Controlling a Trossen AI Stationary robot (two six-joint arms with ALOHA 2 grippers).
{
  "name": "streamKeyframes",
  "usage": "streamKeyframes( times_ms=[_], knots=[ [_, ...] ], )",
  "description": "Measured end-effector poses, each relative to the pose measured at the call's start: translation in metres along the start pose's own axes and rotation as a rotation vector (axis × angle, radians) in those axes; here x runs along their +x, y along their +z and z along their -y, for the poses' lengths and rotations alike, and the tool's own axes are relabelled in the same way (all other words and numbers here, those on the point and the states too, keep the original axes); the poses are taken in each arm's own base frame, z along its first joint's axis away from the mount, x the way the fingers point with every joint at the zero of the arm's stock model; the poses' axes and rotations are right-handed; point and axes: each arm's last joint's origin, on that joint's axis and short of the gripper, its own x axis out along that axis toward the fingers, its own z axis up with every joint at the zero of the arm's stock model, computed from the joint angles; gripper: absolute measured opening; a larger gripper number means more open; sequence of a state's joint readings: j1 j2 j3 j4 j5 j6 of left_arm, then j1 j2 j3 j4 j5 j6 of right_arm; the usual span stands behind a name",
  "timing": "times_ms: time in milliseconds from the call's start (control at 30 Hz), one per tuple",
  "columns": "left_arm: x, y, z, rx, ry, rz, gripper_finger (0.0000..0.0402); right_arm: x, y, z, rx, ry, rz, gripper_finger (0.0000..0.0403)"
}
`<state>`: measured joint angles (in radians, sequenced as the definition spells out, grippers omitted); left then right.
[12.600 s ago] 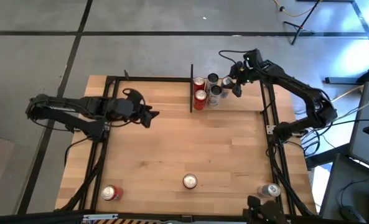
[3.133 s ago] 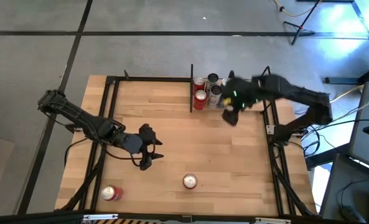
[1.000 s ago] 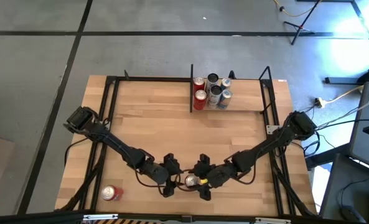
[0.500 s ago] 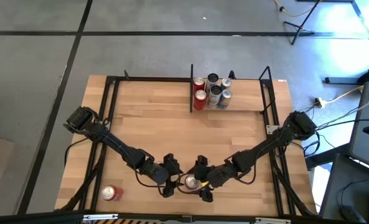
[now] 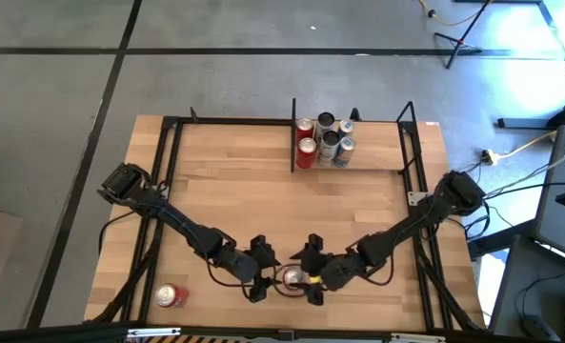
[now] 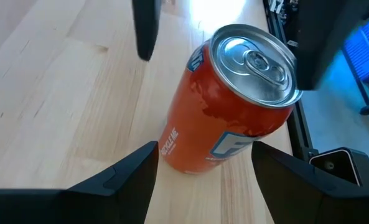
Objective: Place canned beverage on shelf
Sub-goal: Put the right orange soda can on the shelf
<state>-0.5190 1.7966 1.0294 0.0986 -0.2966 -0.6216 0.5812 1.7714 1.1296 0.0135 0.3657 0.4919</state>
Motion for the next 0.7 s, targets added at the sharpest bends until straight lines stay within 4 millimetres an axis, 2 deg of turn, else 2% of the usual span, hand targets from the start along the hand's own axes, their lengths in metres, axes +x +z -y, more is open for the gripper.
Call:
streamKeyframes(
  times_ms=[200,367,633,700],
  knots=[
    [0.000,0.000,0.000,0.000,-0.001,0.000,0.0253,-0.003,-0.022,-0.008,0.005,0.005,0.093,0.0335],
    [0.000,0.000,0.000,0.001,0.000,0.001,0.0253,-0.005,-0.035,-0.006,0.022,-0.011,0.158,0.0335],
    [0.000,0.000,0.000,0.001,0.000,0.001,0.0253,-0.011,-0.020,-0.011,0.029,0.071,0.259,0.0335],
    [0.000,0.000,0.000,0.000,0.000,0.001,0.0253,-0.013,-0.022,-0.016,0.028,0.086,0.260,0.0335]
  ],
)
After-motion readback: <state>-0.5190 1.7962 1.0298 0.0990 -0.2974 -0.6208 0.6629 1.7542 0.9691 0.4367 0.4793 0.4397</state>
